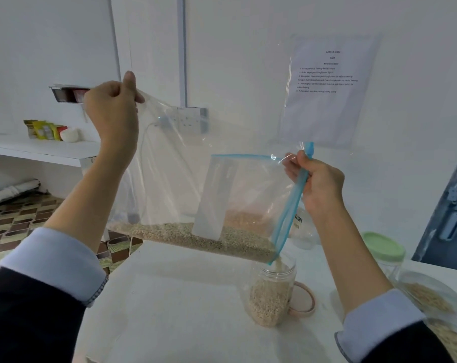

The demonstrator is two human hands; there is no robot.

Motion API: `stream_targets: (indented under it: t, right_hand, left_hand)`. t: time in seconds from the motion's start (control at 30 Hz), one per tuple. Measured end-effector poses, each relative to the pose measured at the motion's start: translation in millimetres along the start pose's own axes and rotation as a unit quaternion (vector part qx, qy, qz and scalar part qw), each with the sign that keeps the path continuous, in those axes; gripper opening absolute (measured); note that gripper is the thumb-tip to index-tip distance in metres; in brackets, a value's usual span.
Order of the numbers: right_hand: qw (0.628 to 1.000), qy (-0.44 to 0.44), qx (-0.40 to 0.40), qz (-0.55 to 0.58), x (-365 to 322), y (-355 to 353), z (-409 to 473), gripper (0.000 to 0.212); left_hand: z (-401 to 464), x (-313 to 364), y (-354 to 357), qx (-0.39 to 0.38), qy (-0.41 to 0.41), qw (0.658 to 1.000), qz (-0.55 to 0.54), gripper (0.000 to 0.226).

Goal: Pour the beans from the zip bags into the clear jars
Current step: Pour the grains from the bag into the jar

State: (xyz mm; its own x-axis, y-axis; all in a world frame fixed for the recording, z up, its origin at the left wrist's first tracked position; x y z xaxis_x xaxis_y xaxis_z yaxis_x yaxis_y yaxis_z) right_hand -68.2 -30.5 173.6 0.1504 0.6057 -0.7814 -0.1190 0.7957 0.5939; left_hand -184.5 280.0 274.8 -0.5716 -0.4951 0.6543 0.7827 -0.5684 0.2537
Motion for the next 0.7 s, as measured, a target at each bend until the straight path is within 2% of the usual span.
stream_targets:
  t: [0.7]
  right_hand:
    - [1.0, 0.0, -0.013, -0.005, 0.6, -0.1, 4.6, 0.012]
  left_hand:
    - [0.7, 2.2, -6.2, 0.023, 0.029, 0.999, 0.003, 0.047]
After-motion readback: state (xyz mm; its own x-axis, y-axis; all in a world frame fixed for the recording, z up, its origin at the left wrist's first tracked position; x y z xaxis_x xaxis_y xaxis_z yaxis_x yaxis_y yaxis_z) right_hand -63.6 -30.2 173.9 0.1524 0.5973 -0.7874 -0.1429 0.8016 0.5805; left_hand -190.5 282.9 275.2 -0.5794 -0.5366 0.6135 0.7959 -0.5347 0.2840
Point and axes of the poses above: each hand's wrist, its own z-axis towards the middle knuckle, its own y-axis out of the palm, x = y × z, the point moved 5 cm from there along z, towards the middle knuckle, and after that the axes turned 1 degree about y, right-handed, at the moved point
